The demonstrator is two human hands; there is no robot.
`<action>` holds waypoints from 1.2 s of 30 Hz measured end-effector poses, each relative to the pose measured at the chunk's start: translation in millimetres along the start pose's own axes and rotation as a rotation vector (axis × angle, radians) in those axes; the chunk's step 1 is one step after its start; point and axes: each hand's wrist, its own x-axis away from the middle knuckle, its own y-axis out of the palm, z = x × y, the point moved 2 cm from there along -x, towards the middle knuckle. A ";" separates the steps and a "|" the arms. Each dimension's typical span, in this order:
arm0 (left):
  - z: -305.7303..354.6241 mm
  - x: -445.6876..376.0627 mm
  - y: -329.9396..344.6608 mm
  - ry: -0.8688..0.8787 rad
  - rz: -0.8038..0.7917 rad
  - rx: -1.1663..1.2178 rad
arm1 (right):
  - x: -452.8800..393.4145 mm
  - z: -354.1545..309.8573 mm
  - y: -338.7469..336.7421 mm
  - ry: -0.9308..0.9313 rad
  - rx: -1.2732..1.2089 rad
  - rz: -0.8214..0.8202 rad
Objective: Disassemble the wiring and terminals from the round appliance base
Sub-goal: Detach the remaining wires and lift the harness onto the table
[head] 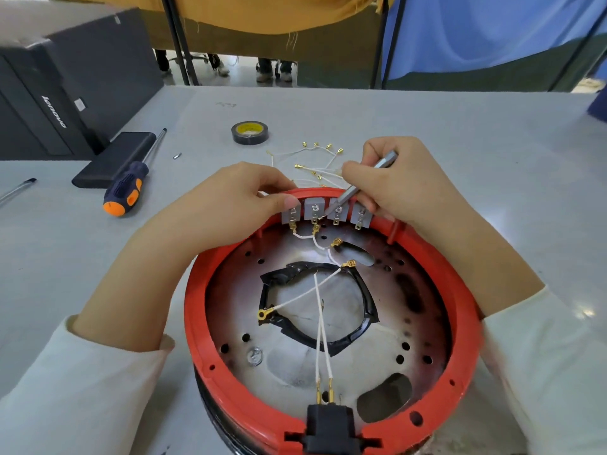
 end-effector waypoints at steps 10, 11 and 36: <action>8.3 -5.6 8.4 0.066 0.015 0.062 | -5.5 -16.7 -9.6 -0.082 0.053 -0.159; 8.3 -5.7 8.8 0.070 0.010 0.060 | -6.8 -15.1 -6.6 -0.084 0.073 -0.172; 6.5 -7.2 10.4 0.048 -0.002 0.062 | -7.7 2.0 6.0 -0.247 0.231 -0.118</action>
